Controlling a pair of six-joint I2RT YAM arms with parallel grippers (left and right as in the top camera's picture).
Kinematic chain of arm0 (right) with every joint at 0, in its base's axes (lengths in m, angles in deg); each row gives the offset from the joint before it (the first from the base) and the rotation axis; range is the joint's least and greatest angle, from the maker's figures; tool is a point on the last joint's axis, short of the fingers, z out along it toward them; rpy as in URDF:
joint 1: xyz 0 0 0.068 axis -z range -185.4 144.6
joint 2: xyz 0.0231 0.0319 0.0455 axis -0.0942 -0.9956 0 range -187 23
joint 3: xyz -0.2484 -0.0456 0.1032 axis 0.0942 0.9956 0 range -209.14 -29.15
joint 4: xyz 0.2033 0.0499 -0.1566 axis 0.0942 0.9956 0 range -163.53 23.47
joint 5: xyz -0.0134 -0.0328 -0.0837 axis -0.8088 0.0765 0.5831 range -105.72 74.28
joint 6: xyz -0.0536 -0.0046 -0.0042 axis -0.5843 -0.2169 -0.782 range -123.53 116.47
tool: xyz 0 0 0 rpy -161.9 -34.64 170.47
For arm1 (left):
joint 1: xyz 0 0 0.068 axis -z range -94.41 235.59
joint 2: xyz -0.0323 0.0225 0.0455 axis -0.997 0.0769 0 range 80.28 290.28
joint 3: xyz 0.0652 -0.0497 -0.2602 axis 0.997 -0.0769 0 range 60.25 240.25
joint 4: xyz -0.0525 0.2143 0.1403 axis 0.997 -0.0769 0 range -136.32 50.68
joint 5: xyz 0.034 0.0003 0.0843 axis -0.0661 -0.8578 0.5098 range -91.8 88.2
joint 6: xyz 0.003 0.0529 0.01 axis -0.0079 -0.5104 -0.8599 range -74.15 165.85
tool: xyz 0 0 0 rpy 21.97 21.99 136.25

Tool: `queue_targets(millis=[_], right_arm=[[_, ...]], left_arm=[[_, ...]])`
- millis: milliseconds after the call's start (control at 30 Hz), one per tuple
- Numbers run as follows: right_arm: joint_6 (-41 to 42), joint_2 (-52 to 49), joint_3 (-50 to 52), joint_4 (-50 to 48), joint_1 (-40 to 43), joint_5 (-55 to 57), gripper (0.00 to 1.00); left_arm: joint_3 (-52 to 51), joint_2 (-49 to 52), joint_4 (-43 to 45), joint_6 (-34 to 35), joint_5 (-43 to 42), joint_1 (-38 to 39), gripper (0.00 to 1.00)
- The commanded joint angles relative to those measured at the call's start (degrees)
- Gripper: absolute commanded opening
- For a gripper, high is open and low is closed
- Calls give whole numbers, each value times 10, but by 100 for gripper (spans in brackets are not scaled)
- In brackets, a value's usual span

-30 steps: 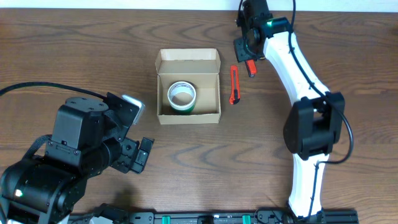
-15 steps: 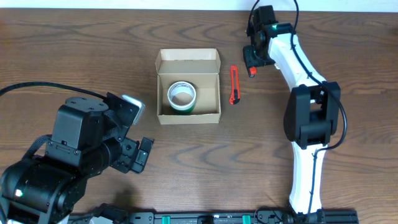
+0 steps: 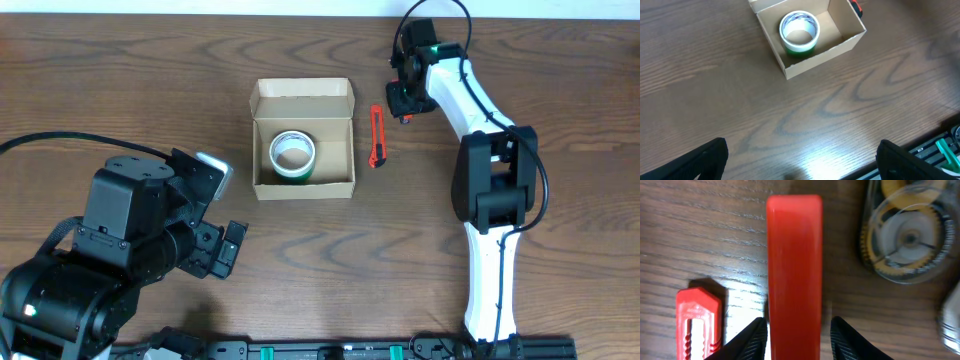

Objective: Pack container
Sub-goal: 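Reach the right gripper to the red marker and grasp it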

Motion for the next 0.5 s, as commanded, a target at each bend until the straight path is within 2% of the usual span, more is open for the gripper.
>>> queue_targets(millis=[0, 100, 267, 467], right_arm=[[-9, -9, 3, -2, 3, -5, 39], [-9, -9, 4, -7, 3, -5, 37], [-9, -9, 4, -10, 3, -5, 23], [-9, -7, -7, 7, 3, -20, 15]], left_arm=[[1, -1, -2, -10, -2, -2, 95], [1, -1, -2, -10, -2, -2, 95], [1, -1, -2, -10, -2, -2, 95], [1, -1, -2, -10, -2, -2, 95]])
